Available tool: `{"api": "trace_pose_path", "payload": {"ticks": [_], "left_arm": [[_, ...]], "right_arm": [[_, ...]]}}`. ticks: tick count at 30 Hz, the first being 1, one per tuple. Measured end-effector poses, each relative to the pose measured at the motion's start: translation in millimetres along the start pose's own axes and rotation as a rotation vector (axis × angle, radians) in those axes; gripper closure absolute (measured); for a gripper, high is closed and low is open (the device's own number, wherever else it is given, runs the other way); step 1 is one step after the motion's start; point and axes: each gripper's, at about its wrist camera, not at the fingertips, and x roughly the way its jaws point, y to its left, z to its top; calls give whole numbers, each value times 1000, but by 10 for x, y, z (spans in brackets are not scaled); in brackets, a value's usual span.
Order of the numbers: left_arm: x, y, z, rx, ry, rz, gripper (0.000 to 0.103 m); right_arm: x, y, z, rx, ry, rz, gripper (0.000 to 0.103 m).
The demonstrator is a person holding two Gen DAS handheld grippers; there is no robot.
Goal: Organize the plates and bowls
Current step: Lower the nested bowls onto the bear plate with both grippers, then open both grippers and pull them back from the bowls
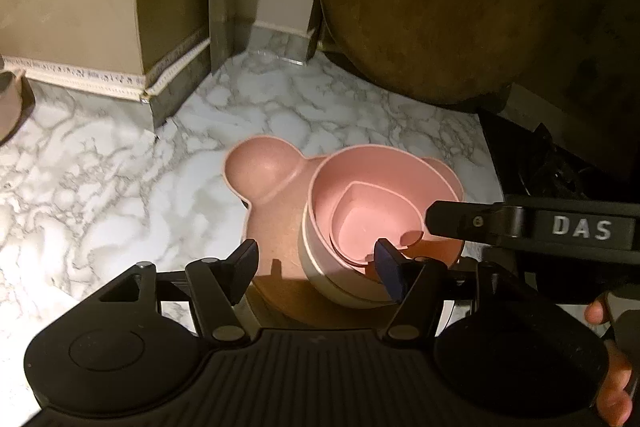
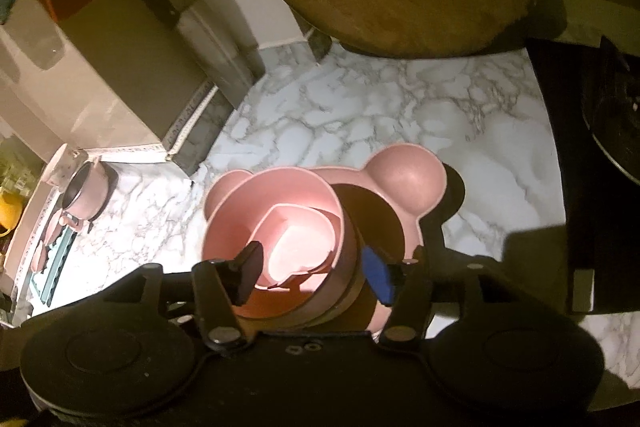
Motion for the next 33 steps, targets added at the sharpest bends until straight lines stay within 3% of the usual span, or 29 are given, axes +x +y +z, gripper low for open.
{"api": "trace_pose_path", "payload": {"ticks": [8, 14, 21, 25, 27, 33], "left_arm": [[-234, 58, -51, 25, -51, -2, 40], [-411, 81, -129, 29, -81, -27, 30], [-559, 107, -217, 25, -122, -36, 21], [-614, 129, -272, 20, -157, -28, 17], [-635, 135, -304, 21, -173, -20, 0], [-699, 145, -432, 35, -194, -10, 0]], "right_arm": [[-267, 97, -65, -65, -66, 36, 26], [-431, 134, -157, -107, -102, 64, 18], [-620, 180, -309, -184, -181, 83, 1], [-709, 205, -381, -220, -225, 100, 1], [-744, 209, -410, -234, -248, 104, 0], [-822, 188, -545, -256, -304, 94, 0]]}}
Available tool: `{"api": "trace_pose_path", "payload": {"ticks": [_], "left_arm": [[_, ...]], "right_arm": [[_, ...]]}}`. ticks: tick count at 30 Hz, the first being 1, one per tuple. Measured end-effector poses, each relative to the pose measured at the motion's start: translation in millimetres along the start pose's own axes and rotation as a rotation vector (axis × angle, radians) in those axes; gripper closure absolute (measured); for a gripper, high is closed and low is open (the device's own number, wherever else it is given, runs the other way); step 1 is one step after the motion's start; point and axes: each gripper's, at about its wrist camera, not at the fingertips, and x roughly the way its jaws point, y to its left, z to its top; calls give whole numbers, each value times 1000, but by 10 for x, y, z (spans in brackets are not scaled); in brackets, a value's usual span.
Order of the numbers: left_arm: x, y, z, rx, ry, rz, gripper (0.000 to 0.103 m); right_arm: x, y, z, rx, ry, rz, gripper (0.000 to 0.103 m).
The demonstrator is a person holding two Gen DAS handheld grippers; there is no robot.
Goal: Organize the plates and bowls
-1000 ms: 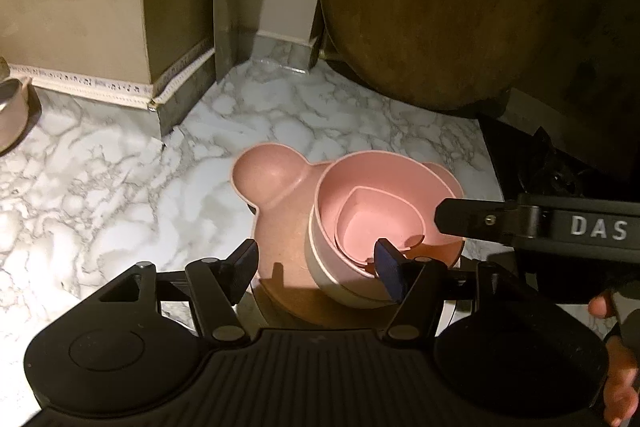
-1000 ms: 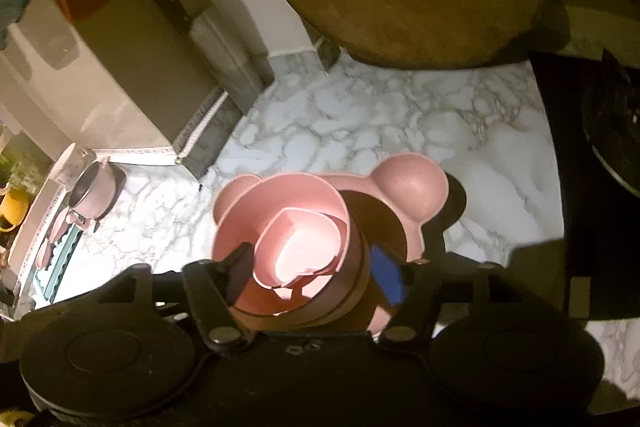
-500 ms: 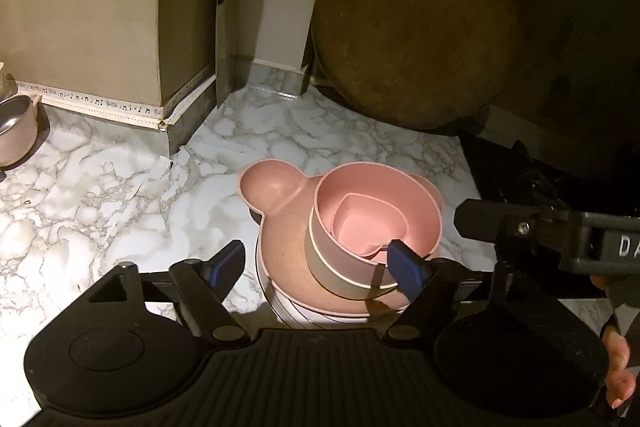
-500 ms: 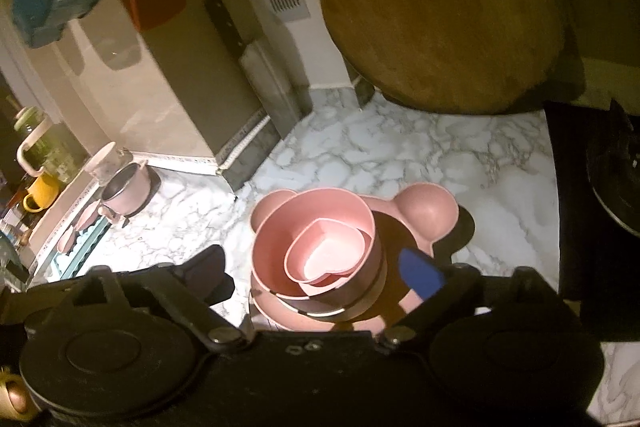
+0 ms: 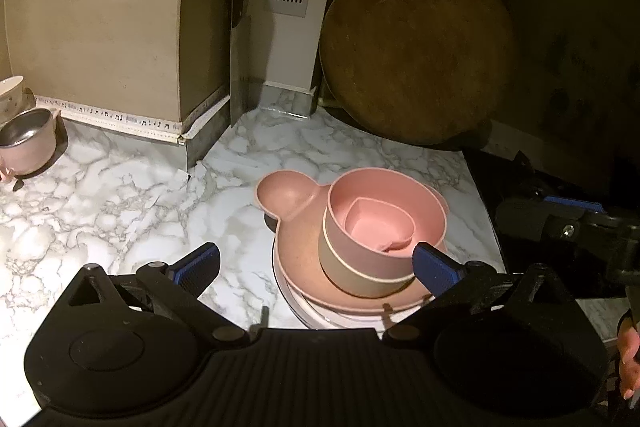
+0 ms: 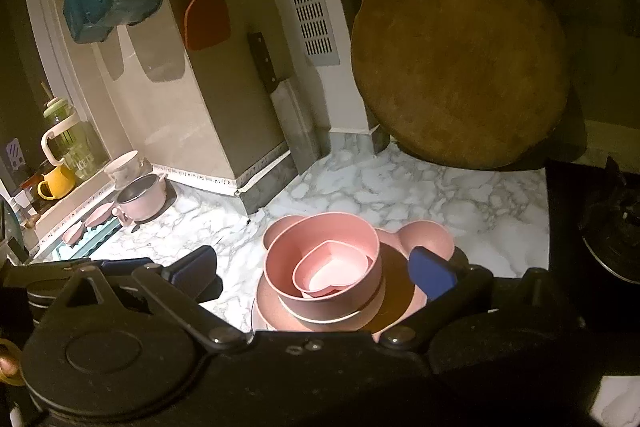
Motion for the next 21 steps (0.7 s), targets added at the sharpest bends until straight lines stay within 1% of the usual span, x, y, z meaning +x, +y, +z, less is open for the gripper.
{"api": "trace_pose_path", "payload": {"ticks": [6, 14, 21], "left_arm": [[-79, 2, -113, 1, -4, 13, 0], [-148, -37, -254, 6, -9, 26, 0], [-208, -69, -323, -6, -11, 30, 0]], "right_arm": [[-92, -3, -113, -15, -36, 3, 0], [-162, 79, -315, -24, -27, 8, 0], [-266, 179, -488, -27, -94, -61, 0]]}}
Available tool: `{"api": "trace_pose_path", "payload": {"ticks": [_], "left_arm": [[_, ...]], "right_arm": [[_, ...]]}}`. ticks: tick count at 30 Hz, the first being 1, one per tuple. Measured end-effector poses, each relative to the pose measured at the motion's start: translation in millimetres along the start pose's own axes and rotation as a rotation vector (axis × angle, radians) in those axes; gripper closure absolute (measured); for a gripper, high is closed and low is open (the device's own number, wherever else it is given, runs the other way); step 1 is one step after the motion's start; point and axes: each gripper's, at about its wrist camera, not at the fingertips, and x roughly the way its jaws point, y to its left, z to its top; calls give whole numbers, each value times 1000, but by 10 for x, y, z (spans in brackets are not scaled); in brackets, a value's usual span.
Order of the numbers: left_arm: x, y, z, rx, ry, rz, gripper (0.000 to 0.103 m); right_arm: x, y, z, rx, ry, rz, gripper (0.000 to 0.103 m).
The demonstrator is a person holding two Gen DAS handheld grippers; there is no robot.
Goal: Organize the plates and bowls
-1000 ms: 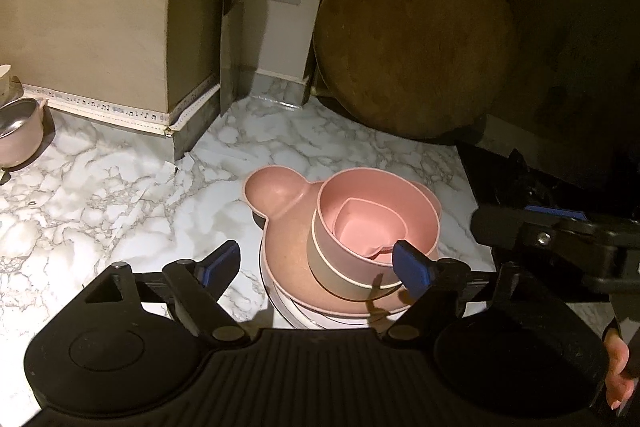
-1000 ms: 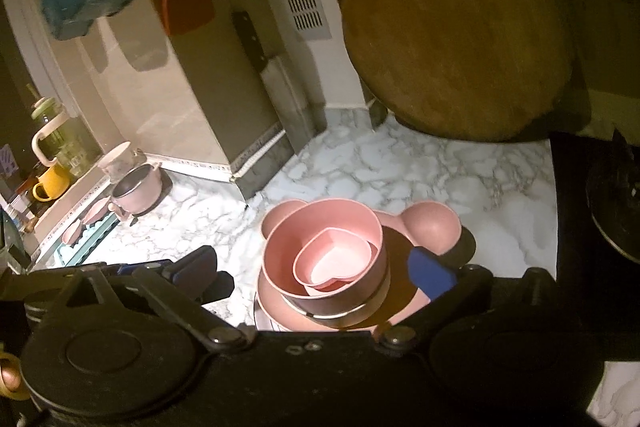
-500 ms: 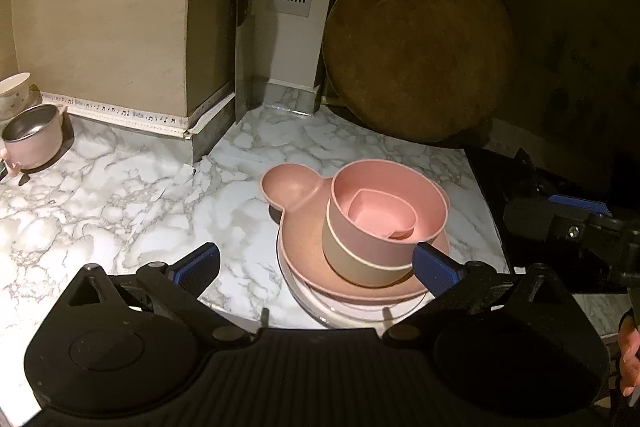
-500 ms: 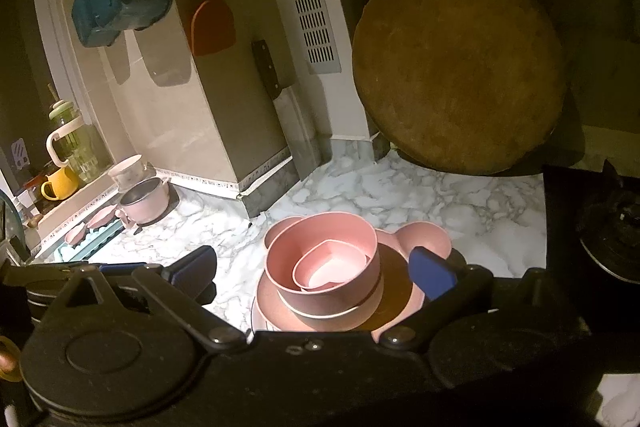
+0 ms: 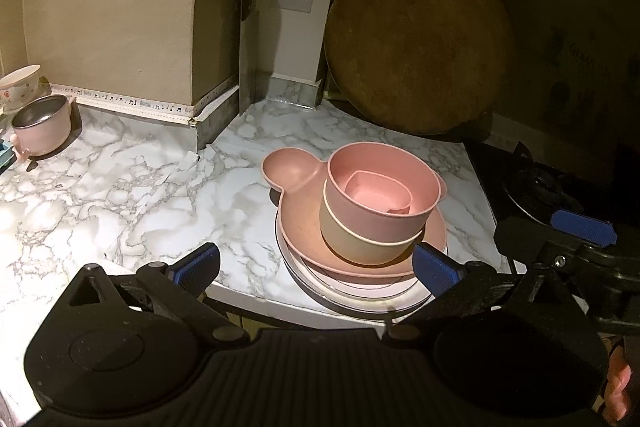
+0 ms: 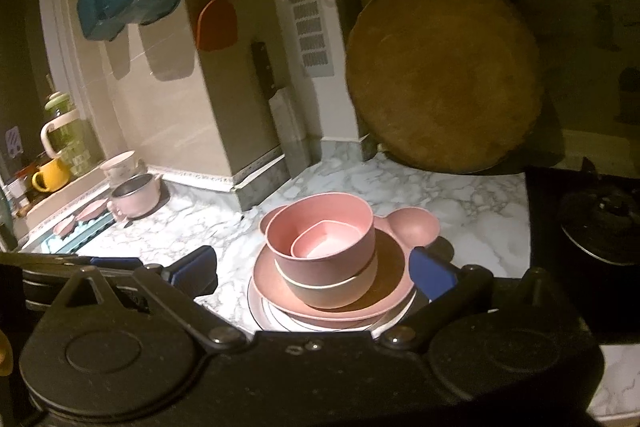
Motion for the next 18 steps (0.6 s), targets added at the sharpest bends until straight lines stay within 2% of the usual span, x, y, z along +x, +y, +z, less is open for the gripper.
{"api": "trace_pose_path", "payload": {"ticks": [7, 18], "left_arm": [[-13, -6, -16, -7, -3, 10, 0], [-20, -5, -26, -12, -3, 15, 0]], "right_arm": [[-32, -44, -38, 38, -17, -47, 0], [-76, -99, -90, 87, -28, -69, 0]]}}
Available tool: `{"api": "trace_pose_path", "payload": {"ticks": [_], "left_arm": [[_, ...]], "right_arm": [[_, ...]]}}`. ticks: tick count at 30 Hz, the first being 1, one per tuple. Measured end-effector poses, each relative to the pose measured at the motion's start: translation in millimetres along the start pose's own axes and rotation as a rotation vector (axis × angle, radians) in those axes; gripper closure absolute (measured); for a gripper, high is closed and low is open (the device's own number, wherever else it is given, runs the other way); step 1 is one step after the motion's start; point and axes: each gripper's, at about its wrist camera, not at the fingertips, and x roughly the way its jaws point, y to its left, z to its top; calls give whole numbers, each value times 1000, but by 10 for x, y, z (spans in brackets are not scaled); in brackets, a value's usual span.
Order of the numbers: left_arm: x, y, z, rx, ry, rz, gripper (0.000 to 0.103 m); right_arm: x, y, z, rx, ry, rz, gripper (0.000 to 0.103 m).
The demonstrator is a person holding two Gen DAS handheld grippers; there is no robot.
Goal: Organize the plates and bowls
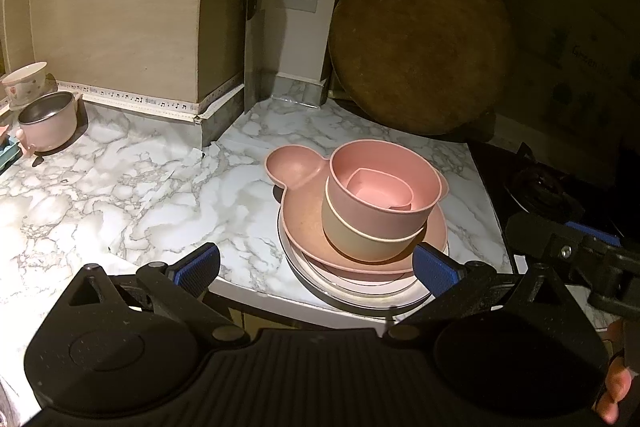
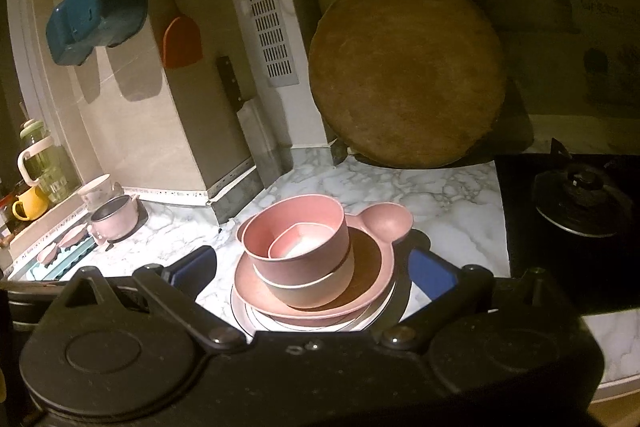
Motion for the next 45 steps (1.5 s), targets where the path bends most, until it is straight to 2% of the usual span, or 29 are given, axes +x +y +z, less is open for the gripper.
{"api": "trace_pose_path", "payload": {"ticks": [12, 45], "left_arm": [[7, 1, 4, -2, 0, 1, 0], [79, -27, -2, 12, 19, -32, 0]], "right_arm": [[9, 41, 6, -13, 9, 22, 0], [53, 38, -20, 19, 28, -15, 0]]}}
